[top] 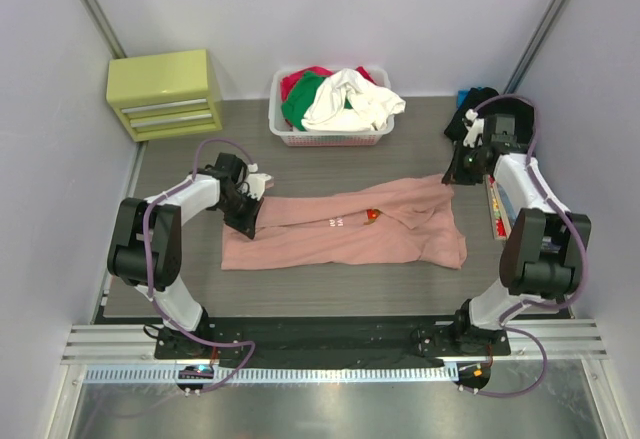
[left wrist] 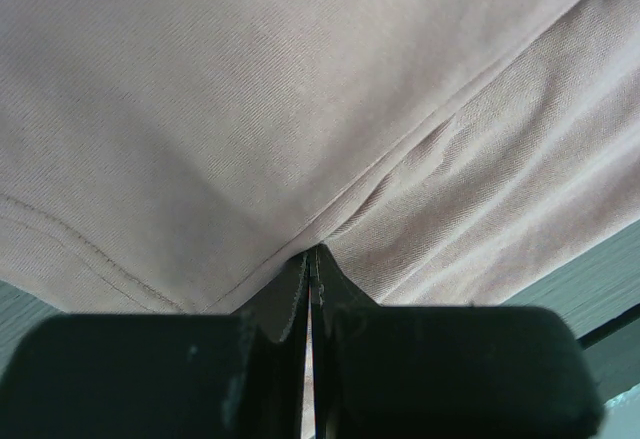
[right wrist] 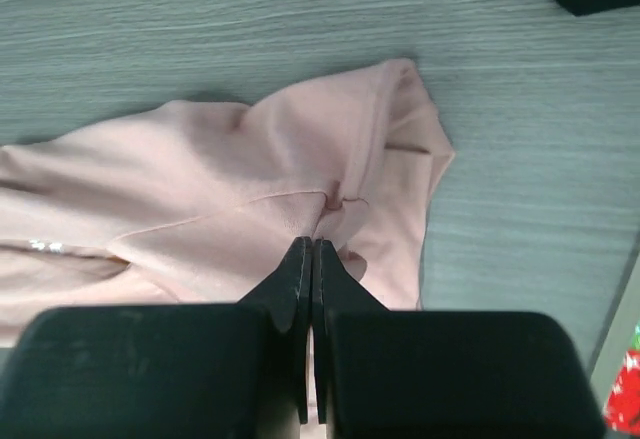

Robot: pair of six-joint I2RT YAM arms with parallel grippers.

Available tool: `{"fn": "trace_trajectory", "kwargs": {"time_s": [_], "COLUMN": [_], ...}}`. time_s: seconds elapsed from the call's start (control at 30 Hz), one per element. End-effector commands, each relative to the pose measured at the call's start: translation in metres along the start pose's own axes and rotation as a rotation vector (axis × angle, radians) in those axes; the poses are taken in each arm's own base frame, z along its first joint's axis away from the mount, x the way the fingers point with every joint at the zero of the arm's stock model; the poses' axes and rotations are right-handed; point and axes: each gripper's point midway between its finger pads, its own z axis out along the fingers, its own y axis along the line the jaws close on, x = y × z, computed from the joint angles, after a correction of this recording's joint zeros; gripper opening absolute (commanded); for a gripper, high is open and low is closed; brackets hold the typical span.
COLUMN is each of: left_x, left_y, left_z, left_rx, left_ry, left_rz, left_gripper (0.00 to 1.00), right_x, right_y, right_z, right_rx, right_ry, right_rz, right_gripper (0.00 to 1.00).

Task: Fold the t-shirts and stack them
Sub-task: Fold the other side of the tshirt into a rectangle

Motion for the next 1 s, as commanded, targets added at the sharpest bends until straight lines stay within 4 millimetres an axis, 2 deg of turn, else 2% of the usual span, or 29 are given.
{"fn": "trace_trajectory", "kwargs": {"time_s": [0.0,0.03,0.07,0.1,0.13,0.17,0.23,0.33,0.43,0.5,0.53,0.6,0.63,0.67,0.7,0.73,0.87,0.97], "left_x": [-0.002,-0.002,-0.002,-0.001,-0.001,-0.002,0.0,-0.001,0.0,0.0,0.0,-0.003,-0.006,-0.007,-0.009,-0.011,-0.021,-0.018], "left_y": [0.004,0.003,0.003,0.003,0.003,0.002,0.002,0.002,0.002,0.003,0.003,0.003,0.004,0.005,0.005,0.006,0.015,0.023], "left_z": [-0.001,-0.002,-0.003,-0.003,-0.003,-0.003,-0.003,-0.003,-0.003,-0.005,-0.004,-0.006,-0.007,-0.008,-0.01,-0.012,-0.021,-0.02], "left_rx": [-0.018,-0.017,-0.018,-0.017,-0.017,-0.015,-0.013,-0.011,-0.011,-0.02,-0.025,-0.031,-0.035,-0.039,-0.046,-0.059,-0.121,-0.159], "left_ry": [0.004,0.0,0.0,0.002,0.002,0.001,0.005,0.004,0.009,0.002,-0.003,-0.019,-0.03,-0.038,-0.05,-0.058,-0.107,-0.081], "left_rz": [0.034,0.034,0.032,0.035,0.033,0.033,0.032,0.033,0.033,0.035,0.039,0.043,0.045,0.045,0.048,0.05,0.057,0.053], "left_gripper": [0.0,0.0,0.0,0.0,0.0,0.0,0.0,0.0,0.0,0.0,0.0,0.0,0.0,0.0,0.0,0.0,0.0,0.0], "right_x": [0.018,0.024,0.029,0.035,0.04,0.042,0.045,0.043,0.029,0.019,0.013,0.018,0.021,0.033,0.035,0.041,0.071,0.076], "right_y": [0.014,0.016,0.019,0.02,0.02,0.019,0.017,0.014,0.007,0.01,0.016,0.023,0.026,0.031,0.031,0.031,0.035,0.039], "right_z": [-0.026,-0.028,-0.028,-0.027,-0.027,-0.027,-0.025,-0.025,-0.035,-0.043,-0.054,-0.056,-0.058,-0.053,-0.049,-0.042,-0.011,0.003], "right_rx": [-0.037,-0.045,-0.064,-0.07,-0.07,-0.069,-0.059,-0.047,0.002,-0.003,-0.014,-0.037,-0.038,-0.05,-0.038,-0.03,-0.056,-0.08], "right_ry": [0.028,0.049,0.061,0.079,0.097,0.1,0.105,0.095,0.031,-0.025,-0.073,-0.082,-0.087,-0.059,-0.059,-0.043,0.07,0.113], "right_rz": [0.017,0.027,0.033,0.034,0.04,0.041,0.038,0.025,-0.025,-0.072,-0.091,-0.114,-0.125,-0.142,-0.153,-0.148,-0.148,-0.146], "right_gripper": [0.01,0.01,0.19,0.33,0.52,0.59,0.69,0.72,0.73,0.72,0.7,0.67,0.46,0.23,0.07,0.01,0.01,0.01]}}
